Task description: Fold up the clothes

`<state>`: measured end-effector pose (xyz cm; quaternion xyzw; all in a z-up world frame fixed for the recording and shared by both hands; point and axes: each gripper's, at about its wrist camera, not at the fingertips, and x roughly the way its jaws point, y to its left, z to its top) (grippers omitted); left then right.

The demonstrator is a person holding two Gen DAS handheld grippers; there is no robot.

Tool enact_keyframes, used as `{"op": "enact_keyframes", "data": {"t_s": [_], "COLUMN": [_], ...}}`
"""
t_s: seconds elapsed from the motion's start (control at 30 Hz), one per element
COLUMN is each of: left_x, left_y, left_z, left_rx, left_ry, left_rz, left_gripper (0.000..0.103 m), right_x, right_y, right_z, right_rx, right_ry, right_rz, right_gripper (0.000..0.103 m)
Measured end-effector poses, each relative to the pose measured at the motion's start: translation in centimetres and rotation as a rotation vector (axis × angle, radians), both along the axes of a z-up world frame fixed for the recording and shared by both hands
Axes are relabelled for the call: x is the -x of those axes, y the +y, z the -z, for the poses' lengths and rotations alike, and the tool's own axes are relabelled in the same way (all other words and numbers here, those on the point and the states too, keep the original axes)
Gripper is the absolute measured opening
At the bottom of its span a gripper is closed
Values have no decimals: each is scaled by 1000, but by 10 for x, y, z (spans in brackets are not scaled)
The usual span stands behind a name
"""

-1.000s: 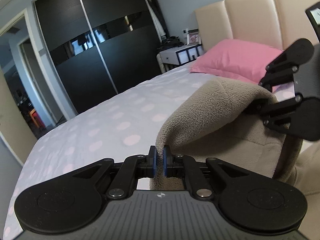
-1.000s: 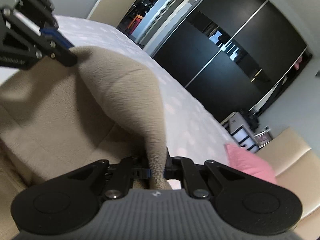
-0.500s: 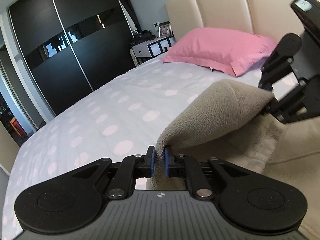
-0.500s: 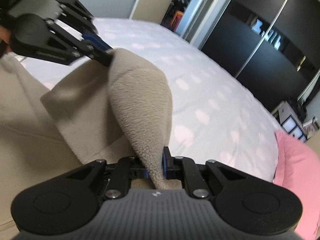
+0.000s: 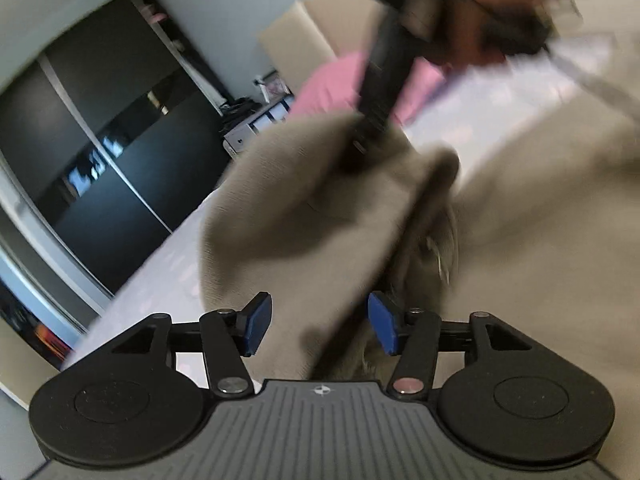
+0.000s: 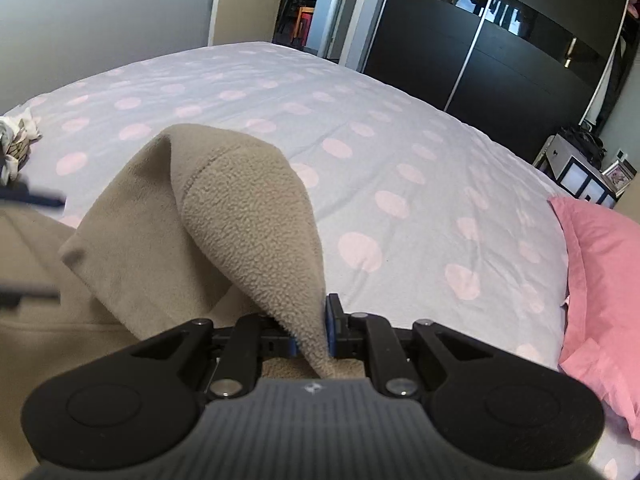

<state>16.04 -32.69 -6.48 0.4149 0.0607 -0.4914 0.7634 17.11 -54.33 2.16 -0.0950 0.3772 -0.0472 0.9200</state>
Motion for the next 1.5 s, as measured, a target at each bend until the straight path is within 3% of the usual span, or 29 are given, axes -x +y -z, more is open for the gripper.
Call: {"op": "enact_keyframes", "data": {"t_s": [0.07, 0.1, 0.2, 0.27, 0.33, 0.43, 0.53, 0.7, 0.77, 0.8, 0.93, 1.03, 1.1, 1.13, 1.23, 1.43, 1.5], "left_x": [-1, -3, -20, -30, -40, -48, -43, -38, -39, -39, -35, -32, -28, -25, -18, -40, -53], "left_y": [-10, -14, -17, -15, -12, -8, -6, -6, -7, -6, 2, 5, 6, 5, -3, -31, -37], "left_z": [17, 24, 37, 45, 53, 62, 67, 77, 81, 81, 76, 70, 62, 57, 46, 46, 52], "left_rx": [-48, -73, -150, -201, -236, -256, -250, -257, -260, -257, -246, -235, -202, -177, -125, -92, -121], "left_ry": [-59, -83, -106, -135, -150, -154, -153, -161, -162, -161, -158, -145, -118, -103, -43, 82, 138], "left_rz": [-19, -26, -36, -45, -66, -76, -34, 1, -13, -17, 5, 31, 47, 55, 60, -50, -85], "left_gripper": [39, 19, 11, 9, 8, 8, 8, 12, 12, 12, 18, 24, 31, 32, 36, 36, 34], "right_x": [2, 6, 6, 5, 2, -8, -9, -3, 2, 6, 27, 46, 45, 42, 36, 36, 37], "right_y": [-2, -3, -5, -7, -10, -17, -26, -26, -25, -24, -19, -4, 5, 8, 7, -6, -11], "right_z": [2, 4, 4, 4, 5, 9, 15, 31, 41, 45, 43, 34, 45, 53, 80, 119, 125], "right_rx": [-9, -12, -19, -25, -31, -13, -79, -91, -87, -71, -19, 0, -3, 0, -45, -145, -183], "right_ry": [-2, -3, -2, -1, 2, 24, 30, 76, 99, 91, -27, -132, -77, -38, 22, 52, 48], "right_rz": [3, 6, 16, 23, 30, 71, 102, 87, 93, 103, 126, 14, -57, -71, -31, 42, 61], "right_gripper": [15, 15, 16, 25, 36, 37, 38, 47, 61, 62, 62, 59, 50, 40, 32, 31, 31]}}
